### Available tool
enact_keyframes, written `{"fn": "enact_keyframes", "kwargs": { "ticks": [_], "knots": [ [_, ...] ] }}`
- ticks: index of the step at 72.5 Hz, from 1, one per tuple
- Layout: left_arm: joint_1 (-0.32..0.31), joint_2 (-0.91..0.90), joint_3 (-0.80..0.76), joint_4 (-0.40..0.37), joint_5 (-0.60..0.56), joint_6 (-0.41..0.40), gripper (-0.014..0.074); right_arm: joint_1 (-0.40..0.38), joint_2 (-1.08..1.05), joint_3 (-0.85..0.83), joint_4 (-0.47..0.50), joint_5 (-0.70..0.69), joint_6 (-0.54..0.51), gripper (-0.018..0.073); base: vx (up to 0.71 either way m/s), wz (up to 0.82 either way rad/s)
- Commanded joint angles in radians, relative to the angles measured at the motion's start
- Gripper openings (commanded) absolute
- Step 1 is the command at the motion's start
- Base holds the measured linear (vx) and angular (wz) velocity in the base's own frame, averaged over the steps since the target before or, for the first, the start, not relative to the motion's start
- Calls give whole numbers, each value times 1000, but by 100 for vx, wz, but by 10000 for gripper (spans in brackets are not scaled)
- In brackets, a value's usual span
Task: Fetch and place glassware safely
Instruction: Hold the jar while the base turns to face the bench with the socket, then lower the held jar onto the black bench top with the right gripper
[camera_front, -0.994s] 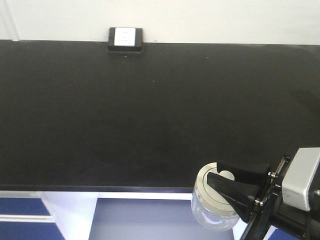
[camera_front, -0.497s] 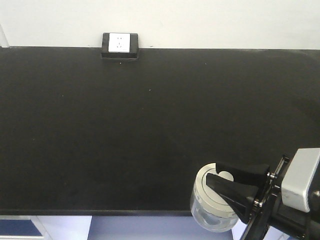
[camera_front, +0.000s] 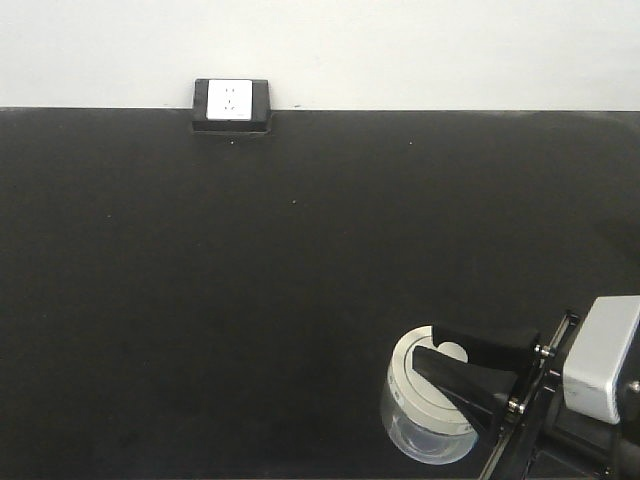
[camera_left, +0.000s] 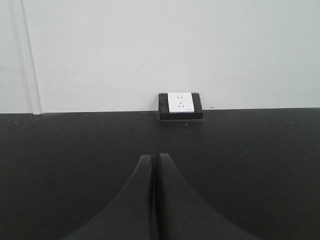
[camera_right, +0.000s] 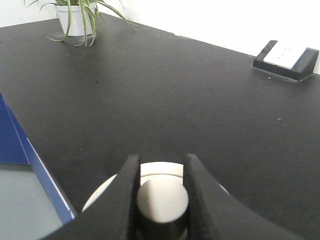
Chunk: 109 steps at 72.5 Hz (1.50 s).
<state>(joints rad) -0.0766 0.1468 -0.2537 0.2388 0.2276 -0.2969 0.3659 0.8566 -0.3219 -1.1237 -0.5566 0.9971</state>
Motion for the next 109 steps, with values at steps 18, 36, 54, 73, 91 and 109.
{"fn": "enact_keyframes", "kwargs": {
  "ticks": [18,36,54,73,91,109],
  "knots": [
    [-8,25,-23,-4,-74,-2,-7,-2,3,-30,52,-60,-4,-1,9,0],
    [-8,37,-23,-3,-70,-2,-7,-2,21,-30,34,-35,-4,-1,-1,2],
    [-8,37,-23,-3,-70,-2,-7,-2,21,-30,35,-35,-4,-1,0,0],
    [-8,37,-23,-3,-70,-2,-7,-2,21,-30,35,-32,-4,-1,0,0],
    [-8,37,-23,-3,-70,-2,-7,-2,21,-30,35,-31,-4,-1,0,0],
    [-8,37,-23,-3,-70,-2,-7,-2,31,-39,222,-6,-72,-1,0,0]
  ]
}}
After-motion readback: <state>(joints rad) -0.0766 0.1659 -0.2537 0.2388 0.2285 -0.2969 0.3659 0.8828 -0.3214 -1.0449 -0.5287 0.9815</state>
